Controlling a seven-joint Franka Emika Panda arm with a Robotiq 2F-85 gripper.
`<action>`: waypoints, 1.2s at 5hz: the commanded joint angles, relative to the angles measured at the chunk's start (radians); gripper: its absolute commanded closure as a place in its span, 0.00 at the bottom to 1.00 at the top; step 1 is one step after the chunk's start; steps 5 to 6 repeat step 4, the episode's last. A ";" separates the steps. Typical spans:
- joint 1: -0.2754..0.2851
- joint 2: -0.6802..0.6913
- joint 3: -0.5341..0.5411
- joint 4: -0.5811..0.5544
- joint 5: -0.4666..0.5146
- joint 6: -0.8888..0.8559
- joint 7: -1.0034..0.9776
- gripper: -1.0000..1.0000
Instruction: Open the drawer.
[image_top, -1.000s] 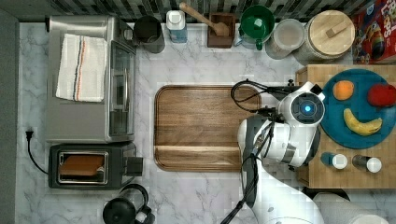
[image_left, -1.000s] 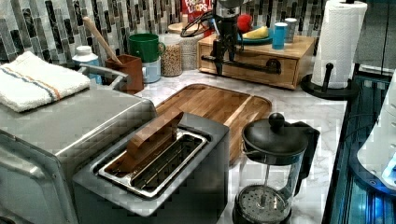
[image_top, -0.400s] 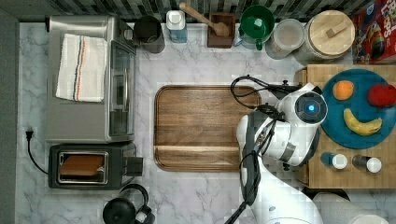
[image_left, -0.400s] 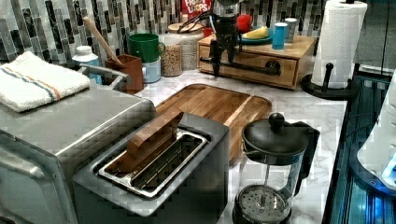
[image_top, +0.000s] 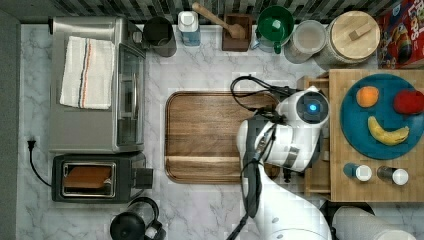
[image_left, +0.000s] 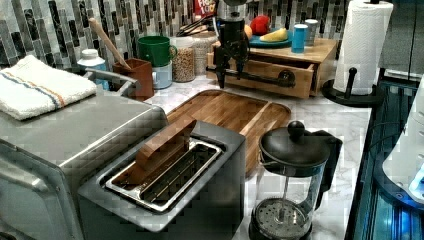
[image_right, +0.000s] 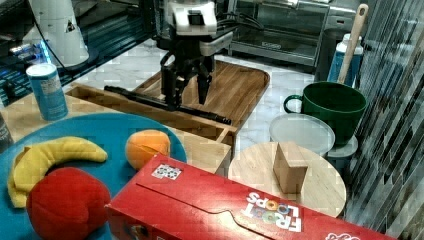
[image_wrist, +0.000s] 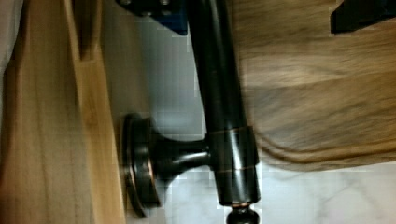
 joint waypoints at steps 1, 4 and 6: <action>0.177 -0.011 0.182 0.007 0.036 -0.063 0.188 0.00; 0.171 0.029 0.236 0.064 0.055 -0.071 0.279 0.00; 0.171 0.029 0.236 0.064 0.055 -0.071 0.279 0.00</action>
